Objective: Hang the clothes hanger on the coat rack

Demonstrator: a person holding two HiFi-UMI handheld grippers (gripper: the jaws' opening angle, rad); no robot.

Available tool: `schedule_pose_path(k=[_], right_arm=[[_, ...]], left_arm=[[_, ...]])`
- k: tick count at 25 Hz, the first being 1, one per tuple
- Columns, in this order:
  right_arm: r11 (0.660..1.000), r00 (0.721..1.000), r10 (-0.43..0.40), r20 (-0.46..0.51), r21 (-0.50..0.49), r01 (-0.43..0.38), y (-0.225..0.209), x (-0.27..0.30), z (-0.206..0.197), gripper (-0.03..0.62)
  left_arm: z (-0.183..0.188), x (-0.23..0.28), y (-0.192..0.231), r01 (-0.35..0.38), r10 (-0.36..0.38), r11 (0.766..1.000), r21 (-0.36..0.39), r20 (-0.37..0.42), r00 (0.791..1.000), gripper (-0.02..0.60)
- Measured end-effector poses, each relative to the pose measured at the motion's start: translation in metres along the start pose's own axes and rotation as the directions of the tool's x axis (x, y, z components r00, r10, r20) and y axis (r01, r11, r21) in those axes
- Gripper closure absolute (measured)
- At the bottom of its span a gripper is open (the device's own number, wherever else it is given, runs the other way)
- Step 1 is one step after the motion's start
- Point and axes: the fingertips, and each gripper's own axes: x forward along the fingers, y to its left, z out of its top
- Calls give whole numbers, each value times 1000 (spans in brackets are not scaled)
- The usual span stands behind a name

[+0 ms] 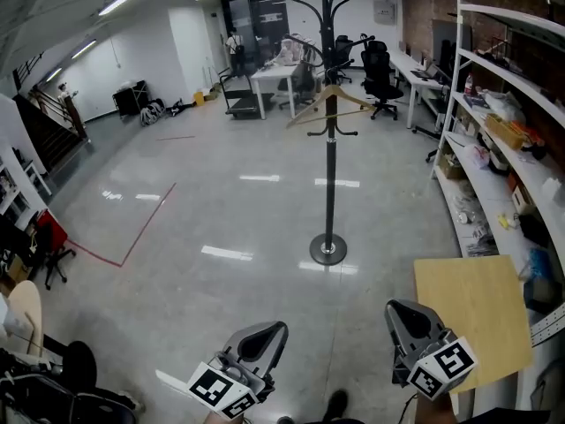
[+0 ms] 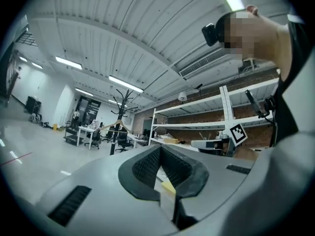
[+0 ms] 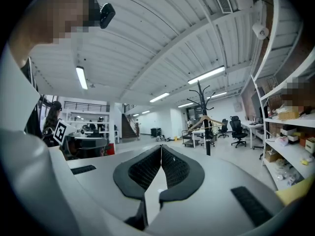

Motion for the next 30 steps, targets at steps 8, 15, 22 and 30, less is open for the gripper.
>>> schedule_pose_path(k=[8, 15, 22, 30], right_arm=[[995, 995, -95, -17, 9, 95, 75, -37, -15, 588], [993, 993, -117, -30, 26, 118, 99, -64, -21, 588], [997, 997, -82, 6, -14, 82, 104, -98, 5, 588], [996, 996, -85, 11, -18, 85, 92, -122, 6, 588]], left_arm=[[-16, -86, -4, 18, -18, 1000, 26, -32, 999, 581], [-12, -111, -21, 31, -32, 999, -34, -30, 999, 581], [3, -119, -57, 5, -6, 1000, -29, -30, 1000, 580], [3, -111, -83, 1, -2, 1000, -31, -21, 1000, 580]])
